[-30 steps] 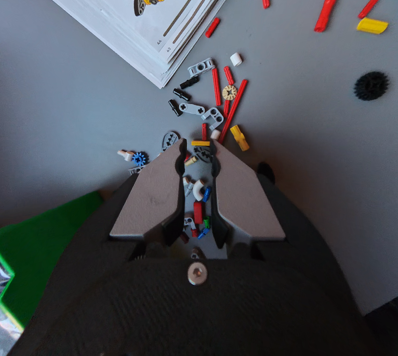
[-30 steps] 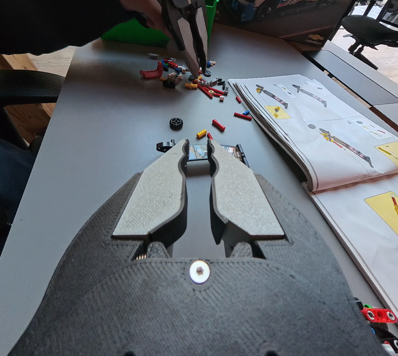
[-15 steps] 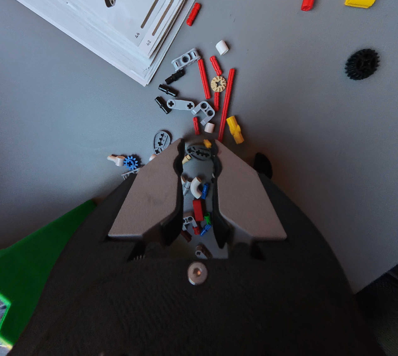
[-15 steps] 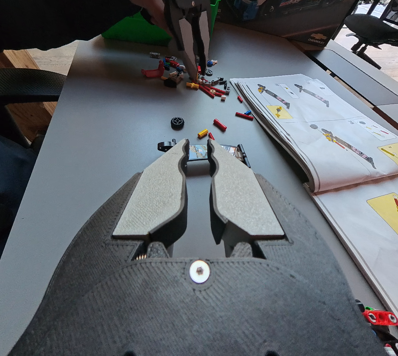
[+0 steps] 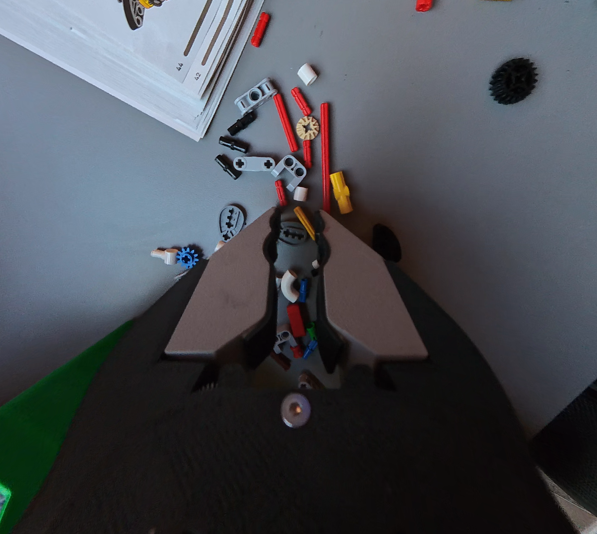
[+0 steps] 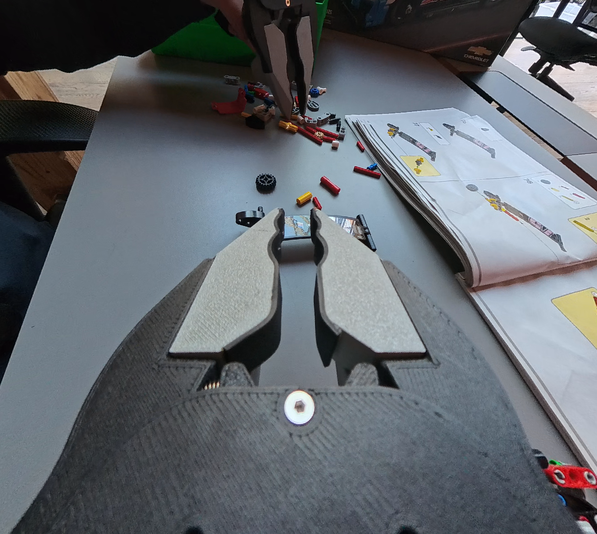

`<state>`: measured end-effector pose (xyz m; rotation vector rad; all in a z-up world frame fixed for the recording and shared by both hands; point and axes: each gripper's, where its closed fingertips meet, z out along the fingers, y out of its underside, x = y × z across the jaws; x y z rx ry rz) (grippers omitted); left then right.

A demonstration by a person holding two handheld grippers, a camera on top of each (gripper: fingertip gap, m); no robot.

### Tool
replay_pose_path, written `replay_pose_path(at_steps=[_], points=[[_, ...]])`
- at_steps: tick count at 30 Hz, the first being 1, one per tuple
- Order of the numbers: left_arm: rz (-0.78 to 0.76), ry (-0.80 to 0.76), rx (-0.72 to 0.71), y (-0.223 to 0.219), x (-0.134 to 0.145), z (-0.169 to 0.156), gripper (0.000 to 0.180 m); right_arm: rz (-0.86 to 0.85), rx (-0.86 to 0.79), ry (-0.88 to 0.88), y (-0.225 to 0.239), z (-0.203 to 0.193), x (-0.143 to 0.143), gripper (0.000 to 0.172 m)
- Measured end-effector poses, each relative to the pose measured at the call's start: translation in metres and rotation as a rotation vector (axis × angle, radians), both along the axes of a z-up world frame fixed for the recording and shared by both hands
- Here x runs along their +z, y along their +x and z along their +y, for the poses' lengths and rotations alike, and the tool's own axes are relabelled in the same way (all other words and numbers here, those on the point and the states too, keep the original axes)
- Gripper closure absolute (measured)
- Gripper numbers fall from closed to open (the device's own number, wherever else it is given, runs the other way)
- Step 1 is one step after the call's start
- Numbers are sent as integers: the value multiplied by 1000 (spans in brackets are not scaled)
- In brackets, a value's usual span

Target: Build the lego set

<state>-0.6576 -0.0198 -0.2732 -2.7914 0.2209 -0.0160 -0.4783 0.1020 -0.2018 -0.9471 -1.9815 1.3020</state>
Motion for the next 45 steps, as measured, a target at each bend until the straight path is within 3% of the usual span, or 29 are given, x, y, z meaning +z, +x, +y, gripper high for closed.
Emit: replay_pose_path(at_steps=[4, 15, 21, 25, 31, 37, 41, 45], points=[[28, -23, 12, -2, 0, -2, 177, -2, 1, 2, 0, 0, -1, 159], [45, 11, 33, -1, 12, -1, 179, -7, 3, 13, 0, -1, -2, 162], [-142, 226, -88, 68, 52, 44, 180, -8, 6, 18, 0, -2, -3, 162], [-106, 198, -222, 106, 38, 74, 179, -9, -2, 22, 0, -1, -4, 162], [-91, 128, -248, 115, 11, 90, 176, -1, -3, 15, 0, 1, -1, 163], [-117, 191, -194, 101, 23, 92, 171, 0, 7, 33, 1, -2, -2, 162], [-81, 283, -47, 66, 36, 114, 177, -1, 7, 33, 0, -2, -2, 163], [20, 285, 30, 38, 30, 137, 167, -7, -2, 35, 0, 0, -4, 162]])
